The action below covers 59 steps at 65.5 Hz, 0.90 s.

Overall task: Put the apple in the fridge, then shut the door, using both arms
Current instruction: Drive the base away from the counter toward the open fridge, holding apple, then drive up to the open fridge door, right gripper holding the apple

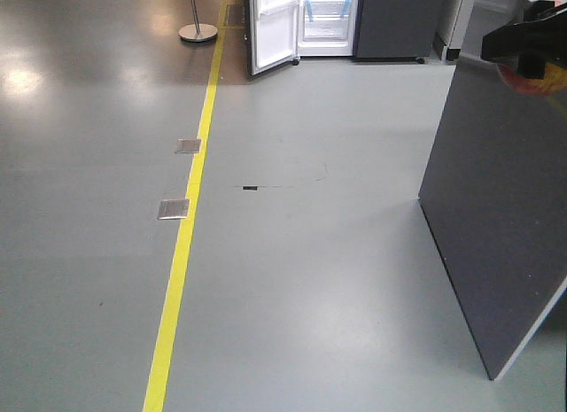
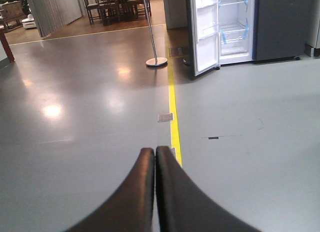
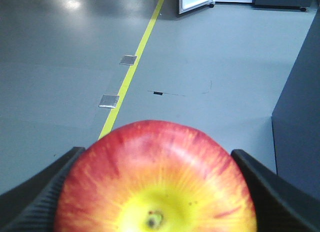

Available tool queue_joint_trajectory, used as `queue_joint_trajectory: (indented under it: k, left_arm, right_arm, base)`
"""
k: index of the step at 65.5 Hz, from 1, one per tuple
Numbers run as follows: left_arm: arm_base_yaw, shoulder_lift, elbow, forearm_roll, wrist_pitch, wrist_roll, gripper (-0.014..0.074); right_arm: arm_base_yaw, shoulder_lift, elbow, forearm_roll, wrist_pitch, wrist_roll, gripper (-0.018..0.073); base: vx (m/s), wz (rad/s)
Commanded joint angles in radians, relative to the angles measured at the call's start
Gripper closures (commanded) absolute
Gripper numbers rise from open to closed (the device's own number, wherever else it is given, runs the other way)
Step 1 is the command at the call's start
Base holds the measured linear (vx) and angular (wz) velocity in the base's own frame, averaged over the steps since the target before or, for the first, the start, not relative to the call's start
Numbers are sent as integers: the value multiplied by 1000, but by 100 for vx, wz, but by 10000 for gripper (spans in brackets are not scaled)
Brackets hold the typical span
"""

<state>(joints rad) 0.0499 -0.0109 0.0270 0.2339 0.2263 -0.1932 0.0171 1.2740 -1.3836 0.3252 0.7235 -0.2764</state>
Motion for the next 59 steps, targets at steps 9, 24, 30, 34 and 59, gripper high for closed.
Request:
queue_joint_trajectory:
  k: [9,24,30,34,59]
  left_arm:
    - [-4,-16,15,-5,-76,-4,604]
    - [-4,-16,15,-5,-76,-4,604]
    - [-4,-16,15,-5,-76,-4,604]
    - [-4,-16,15,-5,-76,-4,604]
    - [-4,-16,15,-5,-76,-4,604]
  right_arm:
    - [-6,-29,-32,13,-75,-9,419]
    - [-6,-29,-32,13,-75,-9,419]
    - [-6,-29,-32,13,-75,-9,419]
    - [-6,-29,-32,13,-75,-9,419]
    - [-6,-29,-32,13,-75,-9,419]
  base:
    - [24,2]
    - [26,2]
    - [28,2]
    - [29,2]
    - [31,2]
